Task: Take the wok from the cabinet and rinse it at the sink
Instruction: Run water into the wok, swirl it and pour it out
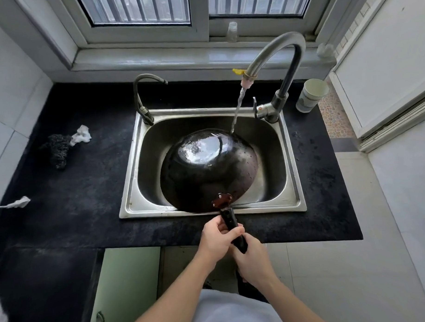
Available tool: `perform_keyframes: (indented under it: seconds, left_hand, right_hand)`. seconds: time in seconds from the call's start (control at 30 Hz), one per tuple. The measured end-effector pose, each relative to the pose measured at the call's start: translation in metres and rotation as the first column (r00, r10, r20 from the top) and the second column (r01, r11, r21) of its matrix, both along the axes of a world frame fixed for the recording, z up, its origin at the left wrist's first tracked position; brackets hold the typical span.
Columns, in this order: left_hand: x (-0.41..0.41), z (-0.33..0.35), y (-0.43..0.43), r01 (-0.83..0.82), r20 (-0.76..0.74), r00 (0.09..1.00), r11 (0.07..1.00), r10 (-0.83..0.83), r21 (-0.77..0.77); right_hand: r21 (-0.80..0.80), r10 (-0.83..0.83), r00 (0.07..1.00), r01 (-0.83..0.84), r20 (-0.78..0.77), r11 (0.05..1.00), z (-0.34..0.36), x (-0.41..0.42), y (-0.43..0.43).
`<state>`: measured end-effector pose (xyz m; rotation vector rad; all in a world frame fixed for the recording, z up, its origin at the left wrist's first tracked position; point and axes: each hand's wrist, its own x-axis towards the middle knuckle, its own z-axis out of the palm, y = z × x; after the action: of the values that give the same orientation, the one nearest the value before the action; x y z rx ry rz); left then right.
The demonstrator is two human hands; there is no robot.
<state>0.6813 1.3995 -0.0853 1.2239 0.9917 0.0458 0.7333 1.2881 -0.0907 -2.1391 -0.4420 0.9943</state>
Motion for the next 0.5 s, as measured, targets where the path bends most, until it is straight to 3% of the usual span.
perform_keyframes:
  seconds: [0.23,0.5]
  left_hand:
    - [0.009,0.003,-0.01,-0.072,0.132,0.986,0.971,0.104,-0.229]
    - [0.024,0.004,-0.017,-0.096,0.121,0.984,0.964,0.129,-0.247]
  right_hand:
    - [0.046,0.02,0.998,-0.022,0.054,0.999,-0.011,0.012,-0.016]
    - [0.015,-0.007,0.997,0.006,0.072,1.0,-0.013,0.02,-0.022]
